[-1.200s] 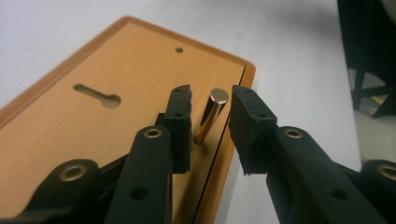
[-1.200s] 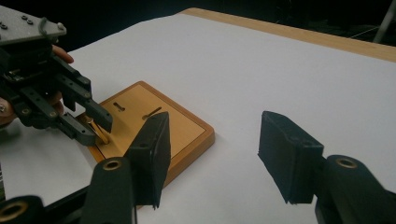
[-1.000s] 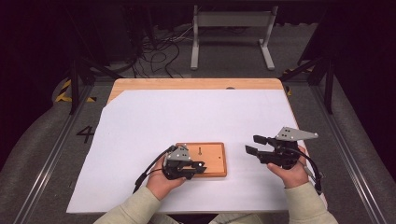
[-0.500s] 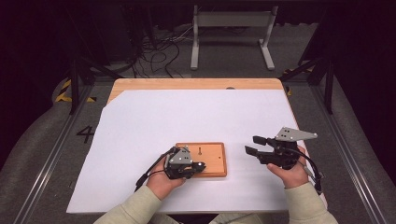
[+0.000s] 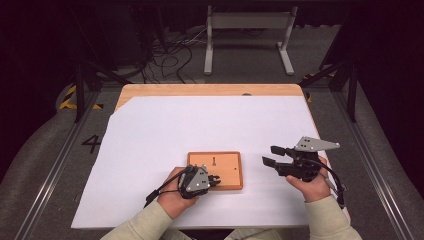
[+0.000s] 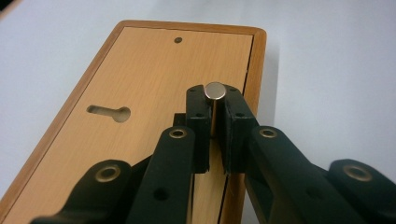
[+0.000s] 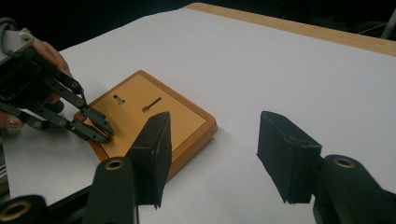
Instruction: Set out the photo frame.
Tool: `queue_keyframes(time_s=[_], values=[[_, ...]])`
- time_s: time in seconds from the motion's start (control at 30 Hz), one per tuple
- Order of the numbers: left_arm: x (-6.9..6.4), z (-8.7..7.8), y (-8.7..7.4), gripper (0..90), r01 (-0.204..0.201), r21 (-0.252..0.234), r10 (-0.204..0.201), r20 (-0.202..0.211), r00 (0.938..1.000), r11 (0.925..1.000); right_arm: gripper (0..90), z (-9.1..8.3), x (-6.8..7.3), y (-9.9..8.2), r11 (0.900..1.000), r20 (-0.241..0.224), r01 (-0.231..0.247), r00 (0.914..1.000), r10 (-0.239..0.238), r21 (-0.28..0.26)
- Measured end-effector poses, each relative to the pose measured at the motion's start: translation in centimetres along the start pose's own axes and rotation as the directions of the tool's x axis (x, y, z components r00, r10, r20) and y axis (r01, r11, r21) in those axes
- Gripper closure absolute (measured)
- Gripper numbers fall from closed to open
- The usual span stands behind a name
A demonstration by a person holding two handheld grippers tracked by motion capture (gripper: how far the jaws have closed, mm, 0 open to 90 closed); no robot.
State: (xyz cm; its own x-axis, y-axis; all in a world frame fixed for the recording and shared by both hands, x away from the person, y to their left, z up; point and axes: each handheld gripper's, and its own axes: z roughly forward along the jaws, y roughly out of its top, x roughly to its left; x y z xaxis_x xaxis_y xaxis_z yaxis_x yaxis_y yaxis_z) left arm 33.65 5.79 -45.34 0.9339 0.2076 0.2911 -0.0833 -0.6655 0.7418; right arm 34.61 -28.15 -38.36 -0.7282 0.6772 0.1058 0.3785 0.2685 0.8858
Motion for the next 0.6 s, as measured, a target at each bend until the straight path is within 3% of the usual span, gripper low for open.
queue_keyframes(time_s=[0.17, 0.33, 0.43, 0.6], values=[[-0.7, -0.2, -0.1, 83.9, -0.097, -0.012, 0.097, -0.035, 0.9947, 0.9952, 45.1, 0.1, 0.2, 0.0, 0.9998, -0.003, 0.017, 0.9998, -0.017, 0.006], [-1.6, -0.3, -0.2, 83.9, -0.183, -0.016, 0.182, -0.078, 0.9802, 0.9829, 45.6, 0.2, 0.3, 0.1, 0.9996, -0.010, 0.026, 0.9996, -0.026, 0.010], [-2.0, -0.3, -0.2, 83.8, -0.238, -0.009, 0.236, -0.100, 0.9667, 0.9713, 46.4, 0.2, 0.4, 0.1, 0.9993, -0.012, 0.033, 0.9994, -0.033, 0.014], [-1.9, -0.4, -0.3, 83.8, -0.252, 0.005, 0.251, -0.123, 0.9602, 0.9678, 48.7, 0.4, 0.5, 0.0, 0.9978, -0.021, 0.064, 0.9977, -0.064, 0.017]])
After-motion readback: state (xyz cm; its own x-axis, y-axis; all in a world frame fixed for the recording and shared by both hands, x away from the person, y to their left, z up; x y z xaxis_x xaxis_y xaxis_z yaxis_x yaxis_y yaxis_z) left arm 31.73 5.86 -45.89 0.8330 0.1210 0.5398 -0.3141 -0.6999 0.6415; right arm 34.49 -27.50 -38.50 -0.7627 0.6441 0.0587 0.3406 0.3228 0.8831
